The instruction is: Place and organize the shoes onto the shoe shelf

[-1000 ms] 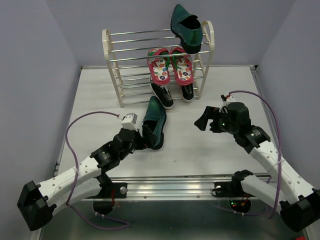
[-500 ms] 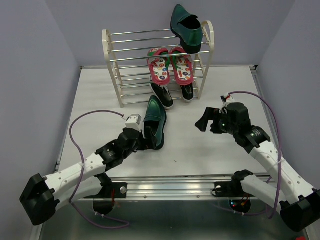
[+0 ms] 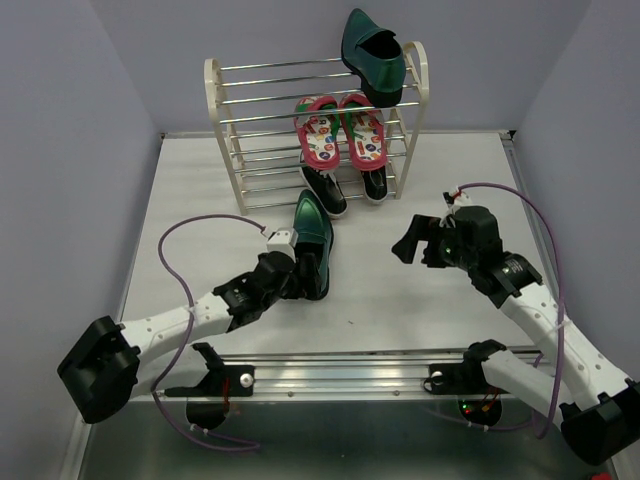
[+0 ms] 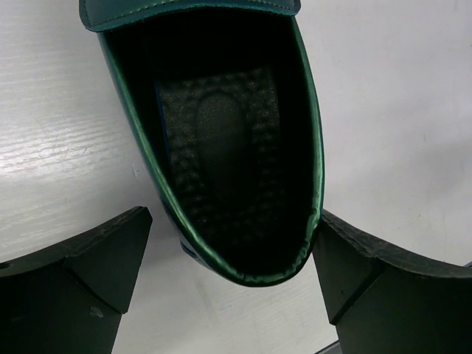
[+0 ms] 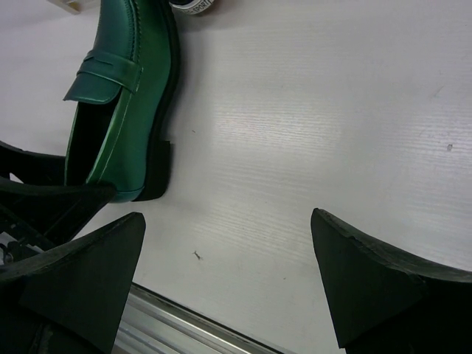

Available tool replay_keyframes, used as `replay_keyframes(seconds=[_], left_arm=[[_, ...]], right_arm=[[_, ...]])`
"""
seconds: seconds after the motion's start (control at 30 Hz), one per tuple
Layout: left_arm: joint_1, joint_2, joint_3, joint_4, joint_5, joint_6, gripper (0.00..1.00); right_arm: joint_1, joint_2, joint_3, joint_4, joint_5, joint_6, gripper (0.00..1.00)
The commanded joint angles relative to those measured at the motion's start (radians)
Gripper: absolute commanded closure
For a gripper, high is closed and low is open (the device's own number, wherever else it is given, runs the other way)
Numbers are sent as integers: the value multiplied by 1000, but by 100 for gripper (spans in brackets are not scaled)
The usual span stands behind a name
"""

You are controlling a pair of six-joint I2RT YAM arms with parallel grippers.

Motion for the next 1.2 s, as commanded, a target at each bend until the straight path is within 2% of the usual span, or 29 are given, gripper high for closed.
replay_keyframes(seconds=[0.0,0.13,0.27,0.43,0.7,0.8,1.17], left_arm=[[2,26,25,9,-55,-7,1],[-9,27,2,106,-25,2,1],[-21,40,26,143,-84,22,1],[-23,108,89,99,-150,53,1],[-46,273,143,74,-123,59,1],[-47,287,154,65,-111,45,1],[-63,355,227,-9,-230,15,1]], right_arm=[[3,-32,24,0,31,-16,0],[3,-32,25,-6,50,-24,0],[3,-26,27,-9,62,-27,0],[3,-28,25,-12,77,-28,0],[3,-28,30,-20,113,-33,0],[3,-18,33,-20,116,-34,0],[3,-18,25,-20,157,-34,0]])
